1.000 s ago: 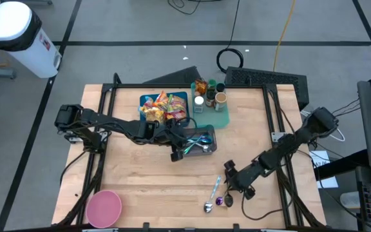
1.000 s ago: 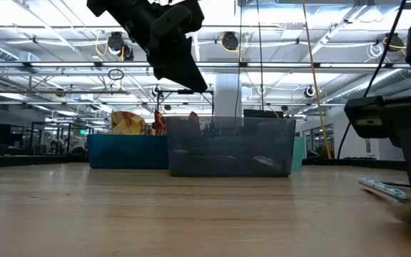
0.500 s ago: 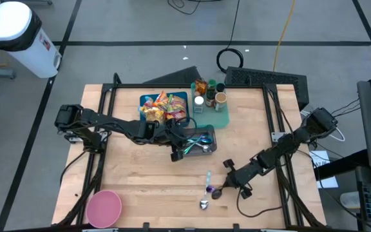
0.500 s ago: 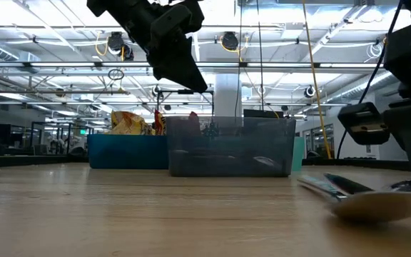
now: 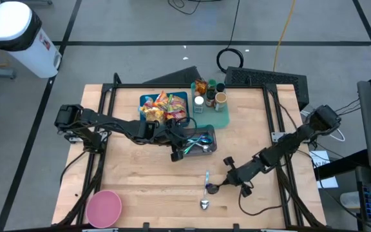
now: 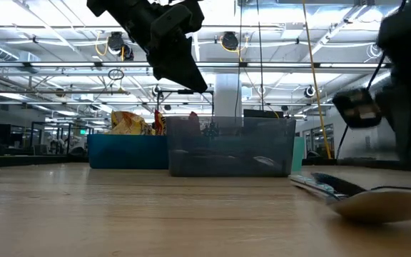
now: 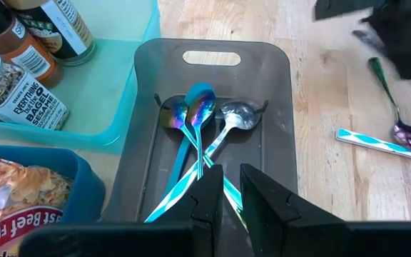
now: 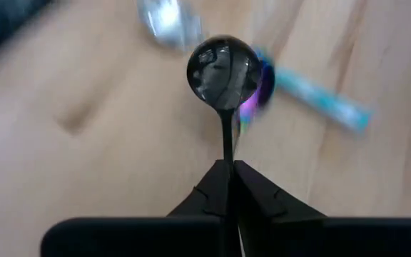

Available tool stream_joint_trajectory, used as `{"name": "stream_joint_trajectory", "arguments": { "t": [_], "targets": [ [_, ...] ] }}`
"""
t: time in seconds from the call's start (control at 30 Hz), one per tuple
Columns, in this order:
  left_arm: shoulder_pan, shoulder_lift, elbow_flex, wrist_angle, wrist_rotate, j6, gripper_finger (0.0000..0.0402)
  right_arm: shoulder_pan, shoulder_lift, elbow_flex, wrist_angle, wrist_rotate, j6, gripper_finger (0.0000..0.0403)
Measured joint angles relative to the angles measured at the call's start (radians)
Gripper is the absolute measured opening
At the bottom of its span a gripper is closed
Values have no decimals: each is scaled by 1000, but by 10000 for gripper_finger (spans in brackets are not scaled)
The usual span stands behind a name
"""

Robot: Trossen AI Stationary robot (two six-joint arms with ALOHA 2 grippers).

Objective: Pick & Place Food Item
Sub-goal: Put the black spoon into the black bin

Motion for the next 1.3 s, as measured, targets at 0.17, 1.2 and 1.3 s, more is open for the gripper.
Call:
{"name": "stream_joint_trajectory", "arguments": {
  "t": [0.17,1.2,1.3],
  "targets": [
    [0,0,0,0,0,0,58,0,-93,1,13,5,-7,1],
    [-8,18,1,423,1,-343,273,-94,-335,3,4,867,-501,0],
    [-9,44,0,435,2,-347,267,-107,-335,4,52,864,-545,0]
  ]
}}
